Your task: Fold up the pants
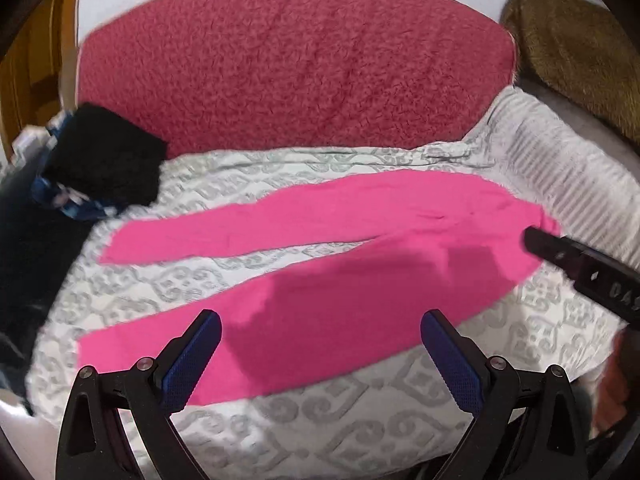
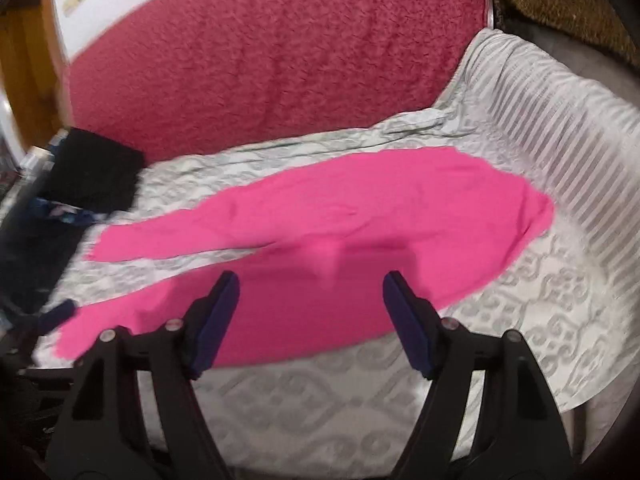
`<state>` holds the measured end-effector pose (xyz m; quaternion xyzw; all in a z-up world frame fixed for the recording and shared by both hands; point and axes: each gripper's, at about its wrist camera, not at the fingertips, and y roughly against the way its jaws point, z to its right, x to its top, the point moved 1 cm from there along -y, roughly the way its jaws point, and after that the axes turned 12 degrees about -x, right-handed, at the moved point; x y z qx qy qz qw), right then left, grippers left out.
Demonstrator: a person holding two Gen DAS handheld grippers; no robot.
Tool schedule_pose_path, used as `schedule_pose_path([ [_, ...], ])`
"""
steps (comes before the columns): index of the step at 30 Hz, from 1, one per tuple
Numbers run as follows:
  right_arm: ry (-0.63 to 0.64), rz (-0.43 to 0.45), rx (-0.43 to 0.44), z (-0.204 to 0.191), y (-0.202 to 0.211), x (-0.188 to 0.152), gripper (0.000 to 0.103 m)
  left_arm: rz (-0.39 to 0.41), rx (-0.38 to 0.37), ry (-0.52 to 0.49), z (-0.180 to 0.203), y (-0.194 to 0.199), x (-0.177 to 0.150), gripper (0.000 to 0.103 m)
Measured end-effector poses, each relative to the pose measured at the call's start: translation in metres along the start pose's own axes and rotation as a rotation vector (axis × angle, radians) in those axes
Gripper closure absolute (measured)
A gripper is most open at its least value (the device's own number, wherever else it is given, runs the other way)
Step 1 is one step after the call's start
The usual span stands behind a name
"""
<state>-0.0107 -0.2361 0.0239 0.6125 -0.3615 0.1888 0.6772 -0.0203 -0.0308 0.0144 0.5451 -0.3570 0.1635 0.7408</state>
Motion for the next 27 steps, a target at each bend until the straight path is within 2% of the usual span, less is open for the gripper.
schedule_pose_path([
  [2, -0.026, 0.04, -0.032, 0.01, 0.017, -0.007, 0.028, 0.005, -0.009, -0.002, 0.007, 0.01, -0.003, 0.002],
  [6, -0.064, 0.043, -0.022, 0.025, 0.035, -0.018, 0.028, 0.03, 0.001, -0.062, 0.028, 0.027, -0.008, 0.002],
  [14, -0.089, 0.067, -0.032, 0.039, 0.056, -0.024, 0.028, 0.053, -0.006, -0.094, 0.045, 0.044, -0.014, 0.002],
  [19, -0.109, 0.069, -0.04, 0.044, 0.053, -0.025, 0.028, 0.053, -0.01, -0.122, 0.046, 0.037, -0.009, 0.002],
  [27, -0.098, 0.031, -0.062, 0.039, 0.026, -0.013, 0.028, 0.002, -0.008, -0.08, 0.031, 0.011, -0.002, 0.002],
])
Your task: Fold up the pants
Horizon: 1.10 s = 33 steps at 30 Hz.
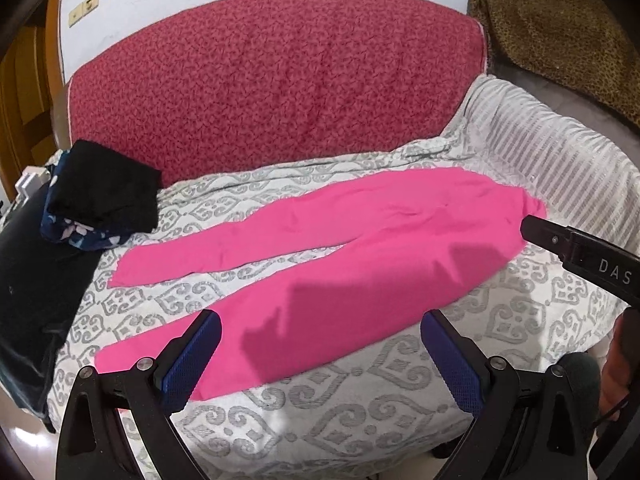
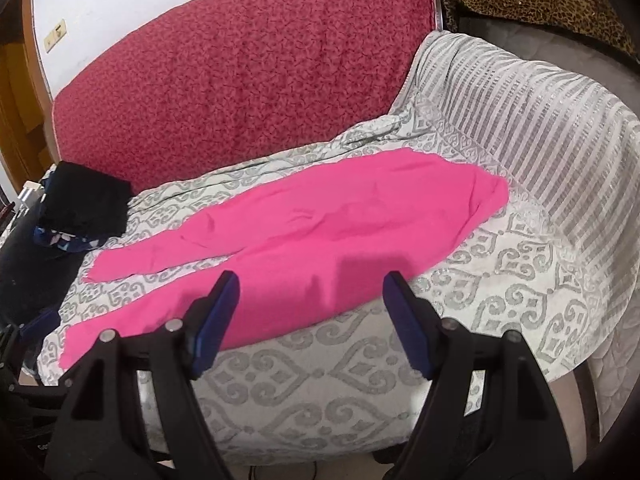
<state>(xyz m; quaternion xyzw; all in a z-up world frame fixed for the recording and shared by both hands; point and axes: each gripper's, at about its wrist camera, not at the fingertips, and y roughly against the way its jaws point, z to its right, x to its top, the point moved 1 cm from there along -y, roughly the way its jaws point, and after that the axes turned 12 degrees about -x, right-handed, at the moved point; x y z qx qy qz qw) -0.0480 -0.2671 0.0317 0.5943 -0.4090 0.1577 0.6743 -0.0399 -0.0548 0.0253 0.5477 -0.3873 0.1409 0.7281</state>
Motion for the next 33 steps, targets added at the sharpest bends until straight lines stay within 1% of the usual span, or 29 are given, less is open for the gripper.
schedule_pose_path([
  [9, -0.011, -0.068, -0.015, -0.003, -0.034, 0.001, 0.028, -0.08, -0.01, 0.037, -0.02, -0.031, -0.005, 0.002],
  [18, -0.049, -0.106, -0.02, 0.0, -0.058, 0.005, 0.028, -0.118, 0.007, 0.048, -0.036, -0.042, -0.01, 0.002],
  [28, -0.071, -0.131, -0.027, 0.007, -0.066, 0.006, 0.028, -0.127, -0.003, 0.043, -0.041, -0.044, -0.012, 0.002],
  [33, -0.082, -0.145, -0.029, 0.013, -0.071, 0.006, 0.028, -0.138, 0.02, 0.05, -0.053, -0.042, -0.016, 0.002],
])
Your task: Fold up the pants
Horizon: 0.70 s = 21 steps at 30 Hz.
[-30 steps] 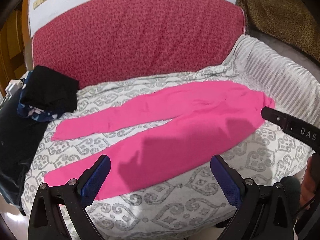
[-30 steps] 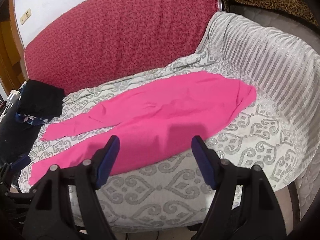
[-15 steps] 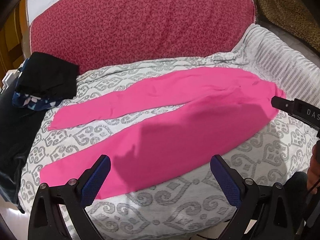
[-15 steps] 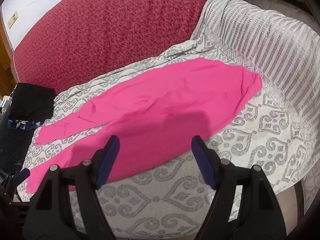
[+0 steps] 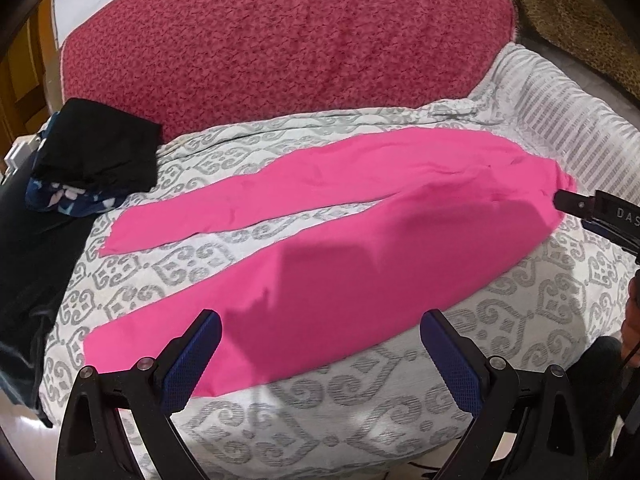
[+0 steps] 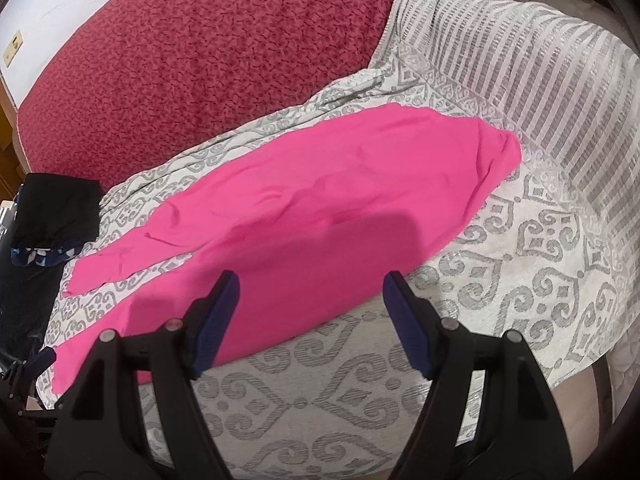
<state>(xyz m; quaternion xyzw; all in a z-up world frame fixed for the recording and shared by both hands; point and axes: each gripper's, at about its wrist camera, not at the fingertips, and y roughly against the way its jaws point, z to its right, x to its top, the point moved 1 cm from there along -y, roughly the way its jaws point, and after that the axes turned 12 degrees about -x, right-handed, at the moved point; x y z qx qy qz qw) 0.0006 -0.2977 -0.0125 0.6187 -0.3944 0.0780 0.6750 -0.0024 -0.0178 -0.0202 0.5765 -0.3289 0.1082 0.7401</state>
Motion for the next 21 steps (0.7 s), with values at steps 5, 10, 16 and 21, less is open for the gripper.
schedule_pose_path([
  [5, -0.06, -0.042, 0.017, 0.021, -0.015, 0.004, 0.028, -0.023, 0.027, -0.017, -0.028, 0.005, -0.012, 0.002],
  [10, -0.251, -0.158, 0.144, 0.065, -0.044, 0.01, 0.031, -0.078, 0.013, -0.084, -0.052, 0.009, -0.032, 0.002],
  [16, -0.452, -0.254, 0.181, 0.108, -0.072, 0.016, 0.038, -0.148, 0.068, -0.13, -0.08, 0.008, -0.052, 0.002],
  [21, -0.499, -0.259, 0.177, 0.125, -0.082, 0.024, 0.038, -0.206, 0.126, -0.127, -0.102, -0.002, -0.065, 0.002],
])
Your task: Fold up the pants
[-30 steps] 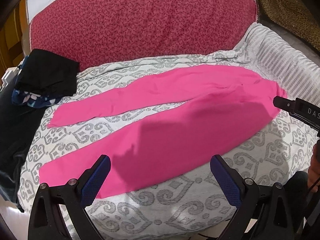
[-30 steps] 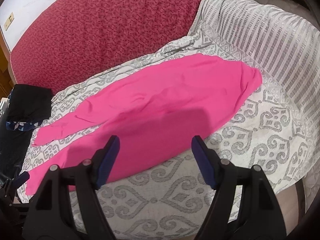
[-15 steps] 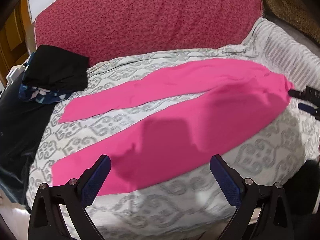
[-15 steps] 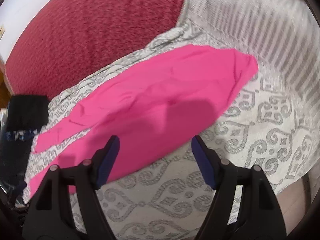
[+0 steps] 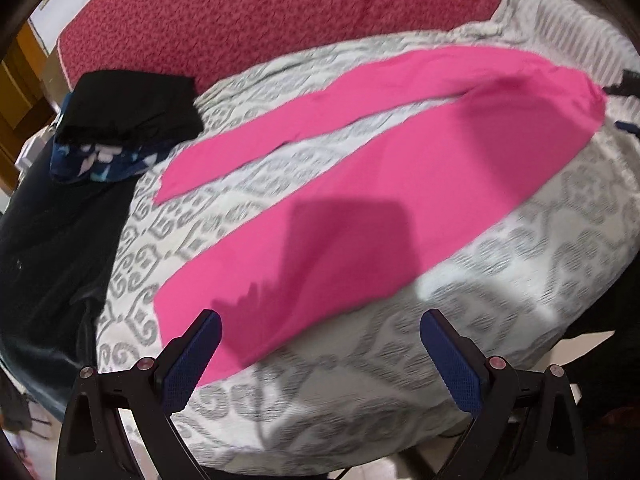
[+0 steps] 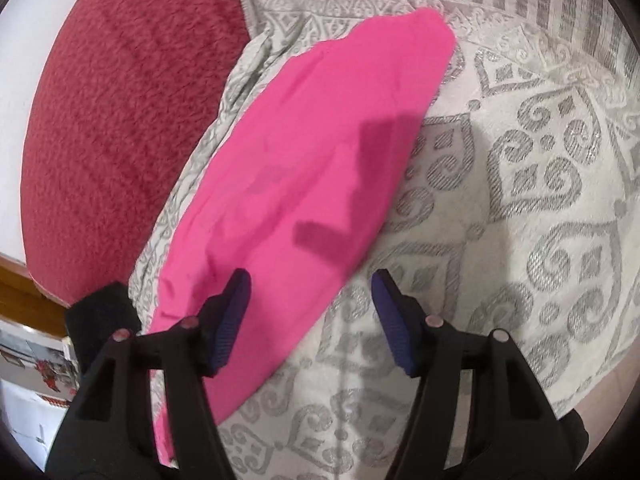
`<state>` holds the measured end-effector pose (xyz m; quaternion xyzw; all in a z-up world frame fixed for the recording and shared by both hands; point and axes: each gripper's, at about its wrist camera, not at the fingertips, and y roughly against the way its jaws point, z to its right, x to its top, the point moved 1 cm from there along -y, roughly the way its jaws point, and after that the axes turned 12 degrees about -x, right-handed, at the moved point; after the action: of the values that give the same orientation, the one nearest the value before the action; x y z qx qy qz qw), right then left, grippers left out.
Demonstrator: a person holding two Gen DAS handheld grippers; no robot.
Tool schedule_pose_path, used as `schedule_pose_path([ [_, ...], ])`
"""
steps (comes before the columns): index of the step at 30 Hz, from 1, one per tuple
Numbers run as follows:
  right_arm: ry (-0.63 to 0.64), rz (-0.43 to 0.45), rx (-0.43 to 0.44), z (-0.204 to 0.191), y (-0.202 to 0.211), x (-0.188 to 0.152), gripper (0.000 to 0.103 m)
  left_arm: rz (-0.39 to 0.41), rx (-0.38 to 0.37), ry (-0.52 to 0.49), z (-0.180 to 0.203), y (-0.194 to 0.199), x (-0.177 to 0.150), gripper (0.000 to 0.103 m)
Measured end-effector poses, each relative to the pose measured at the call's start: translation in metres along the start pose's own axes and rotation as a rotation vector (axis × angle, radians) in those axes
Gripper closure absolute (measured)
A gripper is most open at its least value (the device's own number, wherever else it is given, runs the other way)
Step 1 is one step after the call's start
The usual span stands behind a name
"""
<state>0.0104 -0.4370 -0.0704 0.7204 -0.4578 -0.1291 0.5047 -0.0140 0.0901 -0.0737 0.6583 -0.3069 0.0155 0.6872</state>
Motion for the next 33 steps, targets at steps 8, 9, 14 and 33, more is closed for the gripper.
schedule_pose_path([
  [8, -0.068, 0.027, -0.031, 0.018, -0.01, 0.027, 0.038, -0.013, 0.032, 0.054, -0.02, -0.028, 0.001, 0.012],
  [9, -0.083, 0.025, -0.034, 0.021, -0.012, 0.031, 0.038, -0.003, 0.018, 0.059, -0.019, -0.029, 0.004, 0.02],
  [14, -0.153, 0.023, -0.028, 0.026, -0.014, 0.045, 0.038, 0.028, -0.058, 0.093, -0.021, -0.03, 0.018, 0.071],
  [33, 0.069, 0.234, -0.055, -0.059, 0.025, 0.082, 0.1, 0.102, -0.095, 0.134, -0.053, 0.001, 0.062, 0.097],
])
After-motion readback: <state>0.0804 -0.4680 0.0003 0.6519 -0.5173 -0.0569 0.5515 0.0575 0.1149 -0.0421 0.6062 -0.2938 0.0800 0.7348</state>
